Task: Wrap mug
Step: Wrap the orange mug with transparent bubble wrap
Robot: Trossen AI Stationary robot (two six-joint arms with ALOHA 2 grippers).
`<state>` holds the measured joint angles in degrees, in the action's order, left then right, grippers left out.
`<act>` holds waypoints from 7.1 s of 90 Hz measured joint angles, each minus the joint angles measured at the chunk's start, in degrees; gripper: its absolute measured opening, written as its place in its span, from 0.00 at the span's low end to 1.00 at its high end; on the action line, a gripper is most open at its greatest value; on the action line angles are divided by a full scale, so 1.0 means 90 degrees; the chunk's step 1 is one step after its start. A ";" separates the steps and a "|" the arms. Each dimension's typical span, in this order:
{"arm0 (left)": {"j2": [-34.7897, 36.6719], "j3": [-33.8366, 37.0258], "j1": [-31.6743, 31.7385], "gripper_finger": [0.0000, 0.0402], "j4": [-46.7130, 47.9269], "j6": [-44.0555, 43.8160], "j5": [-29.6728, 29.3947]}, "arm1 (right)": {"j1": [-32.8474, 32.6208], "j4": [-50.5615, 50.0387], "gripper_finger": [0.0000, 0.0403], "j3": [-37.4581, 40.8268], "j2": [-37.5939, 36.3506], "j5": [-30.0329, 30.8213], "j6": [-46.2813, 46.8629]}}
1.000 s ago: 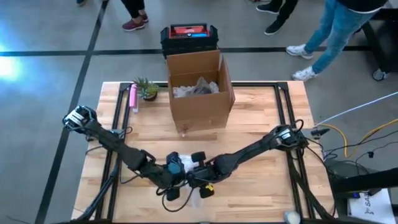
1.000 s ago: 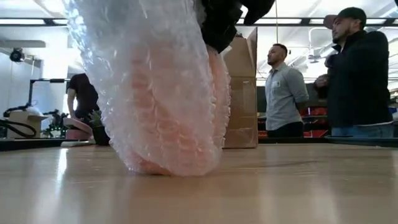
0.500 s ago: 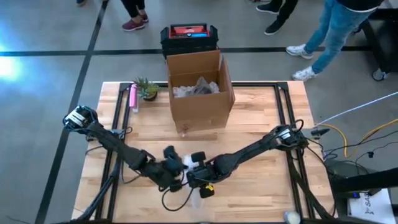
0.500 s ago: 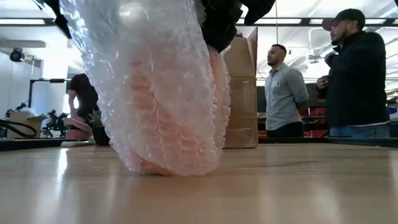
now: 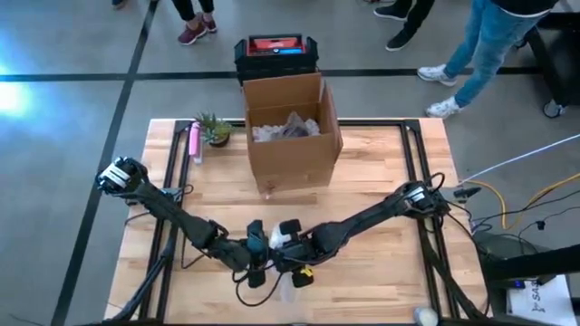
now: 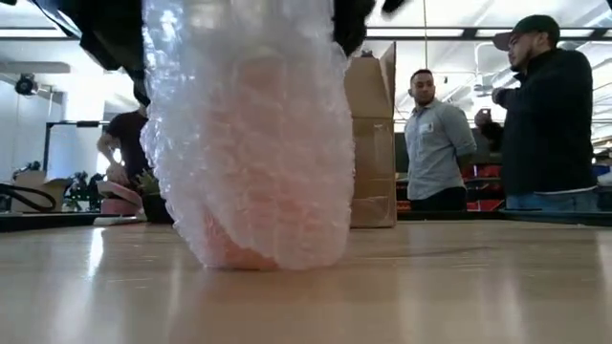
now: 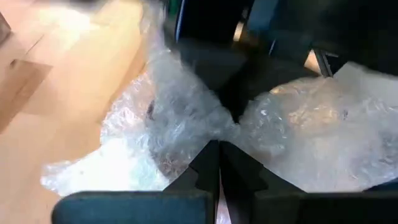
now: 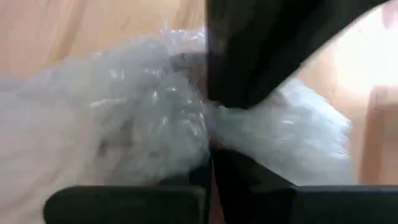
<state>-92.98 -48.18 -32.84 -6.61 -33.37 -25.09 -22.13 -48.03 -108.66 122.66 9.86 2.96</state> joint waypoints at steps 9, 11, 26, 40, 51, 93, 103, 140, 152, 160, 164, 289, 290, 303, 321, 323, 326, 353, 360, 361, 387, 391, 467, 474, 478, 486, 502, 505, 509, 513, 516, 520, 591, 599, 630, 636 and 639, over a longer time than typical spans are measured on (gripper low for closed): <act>0.0006 0.0005 0.0000 0.00 0.0008 -0.0007 0.0035 | -0.0002 -0.0525 0.00 -0.0410 -0.0159 0.0013 -0.0095; 0.0030 0.0006 0.0000 0.00 0.0010 -0.0007 0.0045 | 0.0000 -0.0629 0.00 -0.0501 -0.0174 0.0024 -0.0113; 0.0159 0.0020 0.0000 0.00 0.0007 0.0003 0.0061 | 0.0036 -0.0559 0.00 -0.0789 -0.0205 0.0376 -0.0430; 0.0179 0.0027 0.0000 0.00 -0.0005 0.0003 0.0074 | 0.0093 -0.0057 0.00 -0.0438 -0.0132 0.0339 -0.0327; 0.0181 0.0027 0.0002 0.00 -0.0007 0.0005 0.0063 | 0.0129 -0.0060 0.00 0.0045 0.0119 0.0168 0.0010; 0.0188 0.0036 0.0000 0.00 -0.0048 0.0100 0.0069 | 0.0022 -0.0214 0.00 -0.0408 -0.0218 -0.0314 -0.0121; 0.0188 0.0036 0.0000 0.00 -0.0046 0.0100 0.0069 | -0.0048 -0.0142 0.00 -0.0496 -0.0311 -0.0367 -0.0162; 0.0186 0.0024 0.0007 0.00 -0.0096 0.0152 0.0085 | 0.0111 0.0534 0.00 0.0393 0.0211 -0.0694 0.0007; 0.0188 0.0024 0.0005 0.00 -0.0107 0.0158 0.0064 | 0.0186 0.0540 0.00 0.0410 0.0231 -0.0706 0.0041; 0.0188 0.0024 0.0003 0.00 -0.0100 0.0178 0.0064 | 0.0173 0.0325 0.00 0.0235 0.0178 -0.0692 0.0003; 0.0191 0.0024 0.0001 0.00 -0.0101 0.0178 0.0068 | 0.0124 0.0218 0.00 0.0120 0.0140 -0.0641 -0.0039; 0.0196 0.0027 -0.0007 0.00 -0.0148 0.0299 0.0161 | 0.0055 0.0487 0.00 0.0172 -0.0382 -0.0610 -0.0253; 0.0196 0.0027 -0.0007 0.00 -0.0148 0.0299 0.0161 | 0.0058 0.0518 0.00 0.0209 -0.0366 -0.0609 -0.0253; 0.0196 0.0022 -0.0001 0.00 -0.0204 0.0300 0.0191 | 0.0088 0.0583 0.00 0.0641 -0.0028 -0.0576 -0.0070; 0.0198 0.0024 -0.0005 0.00 -0.0208 0.0299 0.0186 | 0.0094 0.0672 0.00 0.0715 0.0063 -0.0548 0.0024; 0.0198 0.0024 -0.0005 0.00 -0.0216 0.0299 0.0186 | 0.0091 0.0636 0.00 0.0689 0.0044 -0.0549 0.0023; 0.0198 0.0024 -0.0002 0.00 -0.0210 0.0299 0.0188 | 0.0085 0.0565 0.00 0.0642 0.0008 -0.0555 0.0021; 0.0203 0.0024 -0.0010 0.00 -0.0155 0.0299 0.0210 | -0.0173 0.0433 0.00 0.0269 -0.0601 -0.0864 -0.0087; 0.0203 0.0024 -0.0010 0.00 -0.0156 0.0302 0.0210 | -0.0256 0.0473 0.00 0.0393 -0.0489 -0.1151 -0.0114; 0.0203 0.0024 -0.0010 0.00 -0.0158 0.0304 0.0210 | -0.0260 0.0490 0.00 0.0410 -0.0451 -0.1149 -0.0114; 0.0203 0.0024 -0.0005 0.00 -0.0148 0.0318 0.0176 | -0.0195 0.0802 0.00 0.0491 0.0122 -0.0753 -0.0168; 0.0203 0.0026 -0.0005 0.00 -0.0148 0.0310 0.0178 | -0.0174 0.0793 0.00 0.0491 0.0159 -0.0733 -0.0171; 0.0217 0.0027 -0.0007 0.00 -0.0168 0.0294 0.0239 | -0.0488 -0.0108 0.00 0.0372 -0.0224 -0.0641 0.0239; 0.0218 0.0027 -0.0007 0.00 -0.0170 0.0292 0.0239 | -0.0496 0.0331 0.00 0.0372 -0.0239 -0.0582 0.0054; 0.0220 0.0027 -0.0007 0.00 -0.0173 0.0290 0.0239 | -0.0498 0.0531 0.00 0.0372 -0.0239 -0.0429 -0.0027; 0.0220 0.0027 -0.0007 0.00 -0.0185 0.0290 0.0242 | -0.0484 0.0649 0.00 0.0350 -0.0239 -0.0074 -0.0207; 0.0220 0.0027 -0.0005 0.00 -0.0194 0.0265 0.0242 | -0.0341 0.0672 0.00 0.0298 -0.0241 0.0672 -0.0344; 0.0220 0.0027 -0.0005 0.00 -0.0194 0.0265 0.0242 | -0.0299 0.0699 0.00 0.0319 -0.0223 0.0676 -0.0347; 0.0220 0.0027 -0.0005 0.00 -0.0195 0.0265 0.0242 | -0.0245 0.0704 0.00 0.0365 -0.0208 0.0670 -0.0344; 0.0220 0.0027 -0.0005 0.00 -0.0194 0.0265 0.0239 | -0.0175 0.0714 0.00 0.0453 -0.0180 0.0581 -0.0338; 0.0220 0.0027 -0.0005 0.00 -0.0176 0.0265 0.0239 | -0.0122 0.0761 0.00 0.0511 -0.0130 0.0453 -0.0338; 0.0220 0.0027 -0.0005 0.00 -0.0155 0.0263 0.0242 | -0.0063 0.0808 0.00 0.0575 -0.0086 0.0293 -0.0335; 0.0233 0.0015 0.0199 0.00 -0.0203 0.0094 0.0514 | 0.0053 0.1136 0.00 0.0654 0.0088 0.0083 -0.0335; 0.0174 0.0010 0.0211 0.00 -0.0212 0.0095 0.0510 | 0.0030 0.0991 0.00 0.0534 0.0087 0.0083 -0.0338; 0.0152 0.0006 0.0228 0.00 -0.0151 -0.0011 0.0429 | -0.0051 -0.0763 0.00 -0.0434 -0.0429 0.0163 -0.0334; 0.0149 0.0007 0.0228 0.00 -0.0152 -0.0019 0.0426 | -0.0041 -0.1028 0.00 -0.0404 -0.0460 0.0482 -0.0320; 0.0149 0.0007 0.0228 0.00 -0.0149 -0.0019 0.0429 | -0.0024 -0.1158 0.00 -0.0374 -0.0462 0.0670 -0.0274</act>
<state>-91.64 -48.12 -30.79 -7.95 -33.54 -21.23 -22.35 -58.45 -112.03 118.50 15.90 0.49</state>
